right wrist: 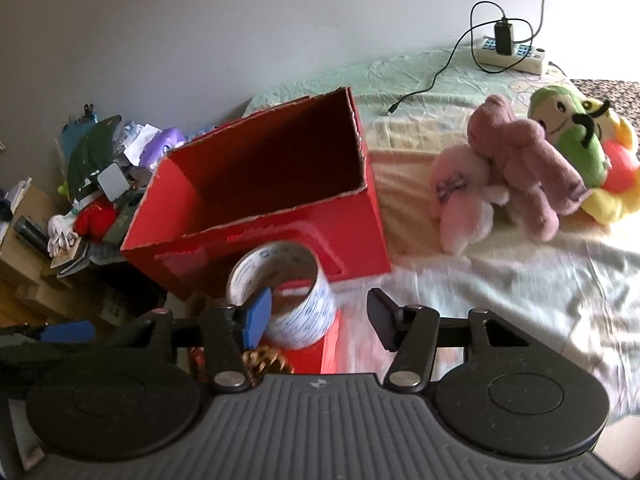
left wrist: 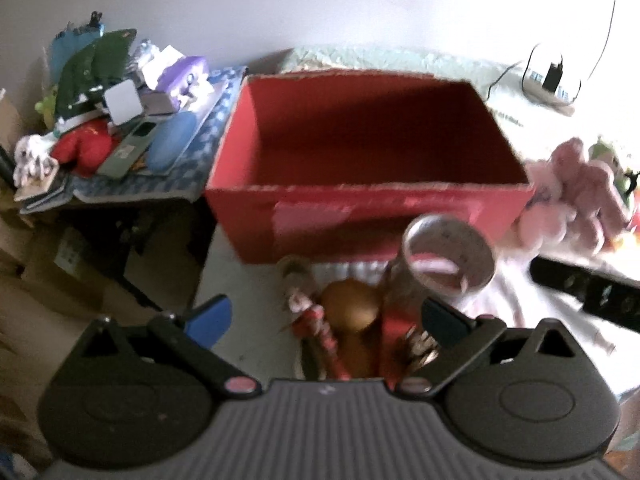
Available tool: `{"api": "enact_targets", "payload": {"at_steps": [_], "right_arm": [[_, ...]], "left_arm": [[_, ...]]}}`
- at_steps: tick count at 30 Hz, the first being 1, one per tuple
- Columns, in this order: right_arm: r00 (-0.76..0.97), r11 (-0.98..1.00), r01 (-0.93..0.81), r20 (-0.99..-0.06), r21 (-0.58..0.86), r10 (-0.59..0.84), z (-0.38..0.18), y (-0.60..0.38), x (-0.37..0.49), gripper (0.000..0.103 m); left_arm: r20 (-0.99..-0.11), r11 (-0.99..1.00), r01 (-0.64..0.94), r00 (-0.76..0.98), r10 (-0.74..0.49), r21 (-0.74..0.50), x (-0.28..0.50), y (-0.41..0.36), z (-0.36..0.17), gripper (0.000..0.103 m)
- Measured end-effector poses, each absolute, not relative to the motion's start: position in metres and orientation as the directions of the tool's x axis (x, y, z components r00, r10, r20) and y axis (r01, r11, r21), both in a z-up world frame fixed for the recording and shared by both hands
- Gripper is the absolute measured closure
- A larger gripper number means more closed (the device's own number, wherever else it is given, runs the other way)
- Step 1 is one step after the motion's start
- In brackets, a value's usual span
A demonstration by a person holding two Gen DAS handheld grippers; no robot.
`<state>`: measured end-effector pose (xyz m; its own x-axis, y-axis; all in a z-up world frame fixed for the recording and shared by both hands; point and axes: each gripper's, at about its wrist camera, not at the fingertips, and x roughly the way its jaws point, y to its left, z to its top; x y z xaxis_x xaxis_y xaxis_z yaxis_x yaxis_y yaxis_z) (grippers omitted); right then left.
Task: Organize objects
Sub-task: 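Move the right gripper toward the white tape roll, then grasp the tape roll rim with the right gripper and lift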
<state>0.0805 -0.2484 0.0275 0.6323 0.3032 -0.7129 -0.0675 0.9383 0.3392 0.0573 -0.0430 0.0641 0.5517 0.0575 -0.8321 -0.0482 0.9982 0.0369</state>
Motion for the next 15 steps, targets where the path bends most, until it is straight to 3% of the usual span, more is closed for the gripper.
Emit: {"api": "enact_targets", "payload": {"at_steps": [6, 8, 15], "right_arm": [[0.593, 0.925, -0.123, -0.721, 0.36, 0.359, 0.019, -0.254, 0.114, 0.056], [0.567, 0.92, -0.141, -0.731, 0.366, 0.378, 0.013, -0.252, 0.125, 0.06], [0.492, 0.906, -0.181, -0.762, 0.383, 0.421, -0.006, -0.248, 0.143, 0.061]], "left_arm": [[-0.84, 1.0, -0.016, 0.543, -0.006, -0.017, 0.081, -0.067, 0.064, 0.009], [-0.852, 1.0, -0.025, 0.524, 0.0, -0.016, 0.091, -0.071, 0.061, 0.019], [-0.881, 0.997, -0.073, 0.471, 0.052, 0.02, 0.108, -0.072, 0.041, 0.02]]}}
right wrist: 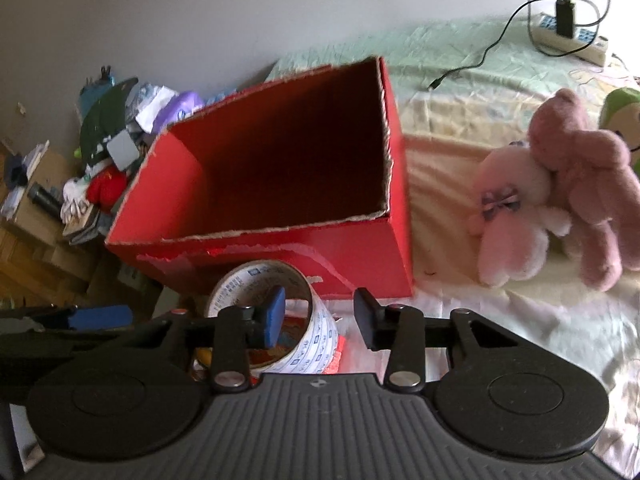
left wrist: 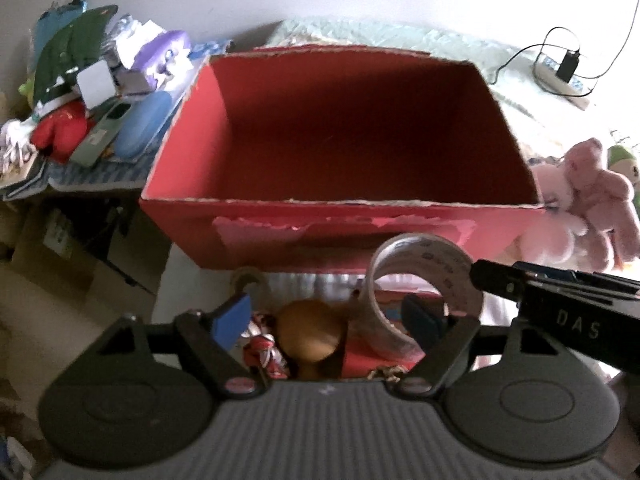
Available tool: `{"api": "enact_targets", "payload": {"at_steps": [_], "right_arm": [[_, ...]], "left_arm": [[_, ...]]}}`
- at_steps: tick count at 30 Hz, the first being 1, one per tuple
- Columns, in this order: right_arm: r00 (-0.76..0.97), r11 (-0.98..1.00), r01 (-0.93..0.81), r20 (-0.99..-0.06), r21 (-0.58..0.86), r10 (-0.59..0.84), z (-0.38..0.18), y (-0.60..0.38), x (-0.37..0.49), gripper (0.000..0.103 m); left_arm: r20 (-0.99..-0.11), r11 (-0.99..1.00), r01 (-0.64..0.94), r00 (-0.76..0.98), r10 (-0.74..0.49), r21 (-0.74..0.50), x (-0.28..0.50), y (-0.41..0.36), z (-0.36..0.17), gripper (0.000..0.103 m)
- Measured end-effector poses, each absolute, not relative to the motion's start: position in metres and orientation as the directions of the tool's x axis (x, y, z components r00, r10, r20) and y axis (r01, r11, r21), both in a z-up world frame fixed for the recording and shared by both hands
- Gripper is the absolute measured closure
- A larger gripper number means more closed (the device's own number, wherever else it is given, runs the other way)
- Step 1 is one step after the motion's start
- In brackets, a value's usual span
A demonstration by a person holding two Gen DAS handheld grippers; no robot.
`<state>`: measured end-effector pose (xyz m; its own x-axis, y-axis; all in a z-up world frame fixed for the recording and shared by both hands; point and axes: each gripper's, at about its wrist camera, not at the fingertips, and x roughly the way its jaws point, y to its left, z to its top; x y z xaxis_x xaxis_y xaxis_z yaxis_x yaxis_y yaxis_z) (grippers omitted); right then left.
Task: Organize objects
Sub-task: 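Grasp the tape roll rim with the right gripper and lift, then lower the tape roll onto the sheet and open the right gripper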
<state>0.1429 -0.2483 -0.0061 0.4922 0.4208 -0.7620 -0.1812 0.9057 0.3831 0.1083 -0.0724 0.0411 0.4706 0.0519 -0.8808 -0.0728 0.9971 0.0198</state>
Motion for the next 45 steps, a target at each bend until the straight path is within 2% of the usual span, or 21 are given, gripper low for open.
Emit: {"api": "enact_targets", "payload": {"at_steps": [3, 6, 8, 12, 17, 18, 24, 29, 32, 39, 40, 41, 45], "right_arm": [[0.46, 0.901, -0.189, -0.775, 0.39, 0.432, -0.014, -0.248, 0.151, 0.061], [0.425, 0.893, -0.197, -0.786, 0.404, 0.449, -0.02, -0.246, 0.158, 0.062], [0.403, 0.892, -0.205, -0.795, 0.403, 0.452, -0.025, -0.244, 0.163, 0.076], [0.385, 0.877, -0.213, -0.788, 0.431, 0.48, -0.029, -0.243, 0.166, 0.085], [0.376, 0.871, -0.203, -0.786, 0.448, 0.492, -0.028, -0.249, 0.169, 0.085], [0.38, 0.869, -0.201, -0.781, 0.453, 0.495, -0.025, -0.253, 0.168, 0.086], [0.423, 0.875, -0.189, -0.767, 0.446, 0.482, -0.009, -0.282, 0.163, 0.086], [0.447, 0.91, -0.154, -0.795, 0.384, 0.411, -0.011, -0.305, 0.155, 0.087], [0.448, 0.932, -0.125, -0.818, 0.342, 0.36, -0.023, -0.315, 0.152, 0.087], [0.408, 0.935, -0.094, -0.843, 0.343, 0.351, -0.053, -0.315, 0.156, 0.086], [0.406, 0.934, -0.098, -0.843, 0.343, 0.352, -0.056, -0.313, 0.157, 0.086], [0.408, 0.934, -0.1, -0.843, 0.342, 0.352, -0.058, -0.311, 0.159, 0.087], [0.41, 0.934, -0.104, -0.841, 0.343, 0.354, -0.062, -0.305, 0.16, 0.086]], "left_arm": [[-0.888, 0.996, -0.082, 0.456, 0.064, 0.029, 0.113, -0.073, 0.035, 0.022], [-0.9, 0.996, -0.089, 0.433, 0.058, 0.021, 0.117, -0.072, 0.029, 0.031], [-0.907, 0.996, -0.091, 0.418, 0.055, 0.019, 0.119, -0.073, 0.024, 0.043], [-0.912, 0.996, -0.092, 0.407, 0.045, 0.009, 0.122, -0.077, 0.02, 0.051], [-0.922, 0.997, -0.063, 0.387, -0.026, -0.054, 0.128, -0.083, 0.02, 0.084], [-0.92, 0.997, -0.054, 0.39, -0.032, -0.057, 0.129, -0.086, 0.021, 0.086], [-0.899, 0.996, 0.029, 0.427, -0.092, -0.088, 0.129, -0.109, 0.039, 0.088], [-0.893, 0.984, 0.143, 0.423, -0.154, -0.103, 0.13, -0.142, 0.036, 0.088], [-0.904, 0.979, 0.186, 0.399, -0.157, -0.087, 0.131, -0.158, 0.022, 0.088], [-0.932, 0.98, 0.196, 0.348, -0.104, -0.036, 0.138, -0.166, -0.008, 0.087], [-0.932, 0.981, 0.192, 0.352, -0.09, -0.022, 0.138, -0.165, -0.01, 0.085], [-0.929, 0.982, 0.188, 0.361, -0.078, -0.009, 0.138, -0.165, -0.011, 0.076], [-0.924, 0.985, 0.171, 0.381, -0.04, 0.028, 0.136, -0.16, -0.013, 0.068]]}}
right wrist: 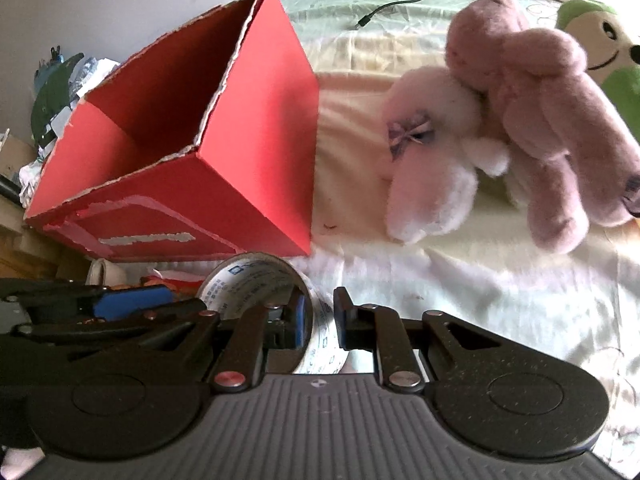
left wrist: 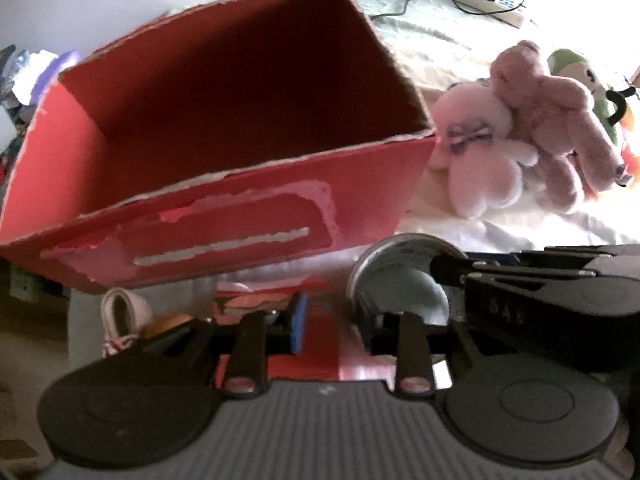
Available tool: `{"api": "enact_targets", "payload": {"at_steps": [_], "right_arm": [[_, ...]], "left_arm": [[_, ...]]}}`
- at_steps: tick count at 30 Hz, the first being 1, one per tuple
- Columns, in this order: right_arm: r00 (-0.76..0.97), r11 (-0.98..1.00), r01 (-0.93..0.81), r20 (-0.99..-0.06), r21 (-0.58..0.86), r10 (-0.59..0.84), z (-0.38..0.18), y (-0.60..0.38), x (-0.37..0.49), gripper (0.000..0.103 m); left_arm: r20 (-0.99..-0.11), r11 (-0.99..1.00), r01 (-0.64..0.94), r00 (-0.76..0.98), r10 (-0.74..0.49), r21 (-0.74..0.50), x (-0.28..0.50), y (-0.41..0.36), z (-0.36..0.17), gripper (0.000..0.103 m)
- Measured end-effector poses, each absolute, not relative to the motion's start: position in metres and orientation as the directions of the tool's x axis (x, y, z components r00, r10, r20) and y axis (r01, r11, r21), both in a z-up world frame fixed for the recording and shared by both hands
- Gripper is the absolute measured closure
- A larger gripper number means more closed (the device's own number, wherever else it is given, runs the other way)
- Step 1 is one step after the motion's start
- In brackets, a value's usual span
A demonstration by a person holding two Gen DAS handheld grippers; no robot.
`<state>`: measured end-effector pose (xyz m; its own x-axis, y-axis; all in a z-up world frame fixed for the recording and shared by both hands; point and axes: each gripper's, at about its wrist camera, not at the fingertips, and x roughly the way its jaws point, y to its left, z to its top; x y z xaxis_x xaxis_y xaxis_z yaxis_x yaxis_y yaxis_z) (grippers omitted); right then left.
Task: Organize objects
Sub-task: 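Lower the tape roll onto the sheet and open the right gripper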
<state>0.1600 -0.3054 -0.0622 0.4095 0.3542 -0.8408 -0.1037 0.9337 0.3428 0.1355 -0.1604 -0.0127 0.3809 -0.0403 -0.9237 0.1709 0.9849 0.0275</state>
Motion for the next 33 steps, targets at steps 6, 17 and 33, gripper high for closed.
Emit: {"api": "enact_targets", "payload": {"at_steps": [6, 17, 33], "right_arm": [[0.422, 0.928, -0.099, -0.83, 0.358, 0.365, -0.06, -0.301, 0.158, 0.077], [0.509, 0.907, -0.037, -0.773, 0.42, 0.379, -0.026, -0.304, 0.13, 0.071], [0.529, 0.897, -0.079, -0.744, 0.435, 0.408, -0.003, -0.247, 0.064, 0.068]], "left_arm": [[-0.921, 0.988, 0.147, 0.39, -0.017, 0.044, 0.132, -0.15, -0.008, 0.054], [-0.9, 0.991, 0.135, 0.433, -0.036, 0.025, 0.115, -0.121, 0.016, 0.038], [-0.892, 0.996, 0.089, 0.45, -0.027, 0.015, 0.066, -0.058, 0.019, 0.033]]}}
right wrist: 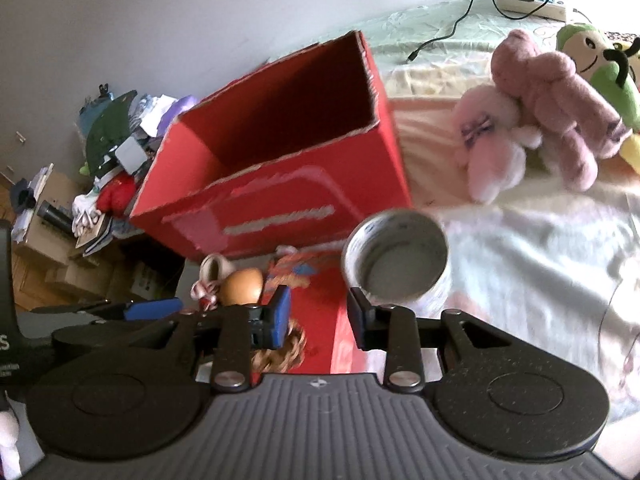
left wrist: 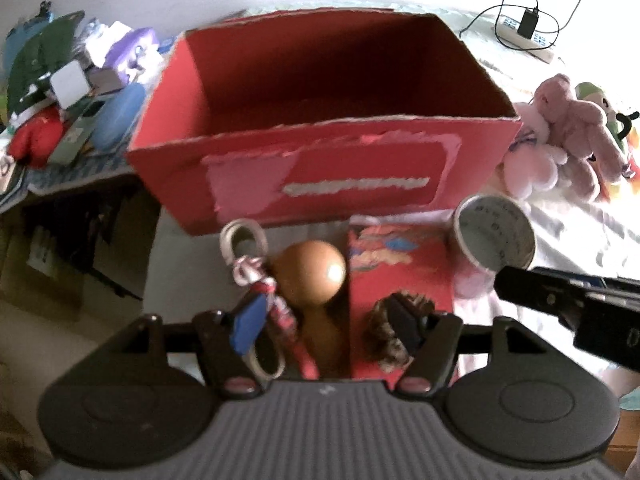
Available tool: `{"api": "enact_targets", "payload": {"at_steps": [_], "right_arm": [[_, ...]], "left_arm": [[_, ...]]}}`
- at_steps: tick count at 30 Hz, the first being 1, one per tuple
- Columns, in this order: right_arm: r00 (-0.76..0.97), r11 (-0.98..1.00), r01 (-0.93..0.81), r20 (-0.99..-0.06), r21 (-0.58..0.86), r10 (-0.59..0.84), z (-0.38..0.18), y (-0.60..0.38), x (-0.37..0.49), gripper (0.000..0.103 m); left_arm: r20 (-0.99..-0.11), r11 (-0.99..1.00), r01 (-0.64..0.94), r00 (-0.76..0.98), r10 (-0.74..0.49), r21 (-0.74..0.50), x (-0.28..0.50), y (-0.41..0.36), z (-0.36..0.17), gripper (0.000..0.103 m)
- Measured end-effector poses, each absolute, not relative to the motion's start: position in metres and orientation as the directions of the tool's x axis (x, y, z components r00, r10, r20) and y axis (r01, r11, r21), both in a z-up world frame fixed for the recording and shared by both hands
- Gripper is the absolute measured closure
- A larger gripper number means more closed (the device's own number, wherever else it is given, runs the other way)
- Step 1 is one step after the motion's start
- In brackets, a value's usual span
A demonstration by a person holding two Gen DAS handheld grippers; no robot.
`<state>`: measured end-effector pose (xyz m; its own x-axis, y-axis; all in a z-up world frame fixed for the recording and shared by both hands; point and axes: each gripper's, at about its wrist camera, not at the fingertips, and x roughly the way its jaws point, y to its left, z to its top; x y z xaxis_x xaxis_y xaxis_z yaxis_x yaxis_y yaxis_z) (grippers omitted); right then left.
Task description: Organize objects
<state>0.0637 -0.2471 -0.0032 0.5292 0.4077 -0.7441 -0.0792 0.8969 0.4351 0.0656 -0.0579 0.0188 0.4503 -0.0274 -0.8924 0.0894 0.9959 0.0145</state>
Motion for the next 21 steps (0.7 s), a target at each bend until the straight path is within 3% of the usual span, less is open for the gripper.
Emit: {"api": "enact_targets", "payload": {"at_steps": [7, 21], "right_arm": [[0.545, 0.9, -0.04, -0.745, 0.435, 0.384, -0.007, -0.231, 0.032, 0.066], [0.544, 0.889, -0.001, -0.746, 0.458, 0.385, -0.016, -0.213, 0.009, 0.066]], "left_arm": [[-0.888, 0.995, 0.098, 0.458, -0.039, 0.007, 0.041, -0.039, 0.02, 0.024], [-0.894, 0.991, 0.131, 0.444, -0.065, -0.007, 0.018, -0.024, 0.009, 0.022]]}}
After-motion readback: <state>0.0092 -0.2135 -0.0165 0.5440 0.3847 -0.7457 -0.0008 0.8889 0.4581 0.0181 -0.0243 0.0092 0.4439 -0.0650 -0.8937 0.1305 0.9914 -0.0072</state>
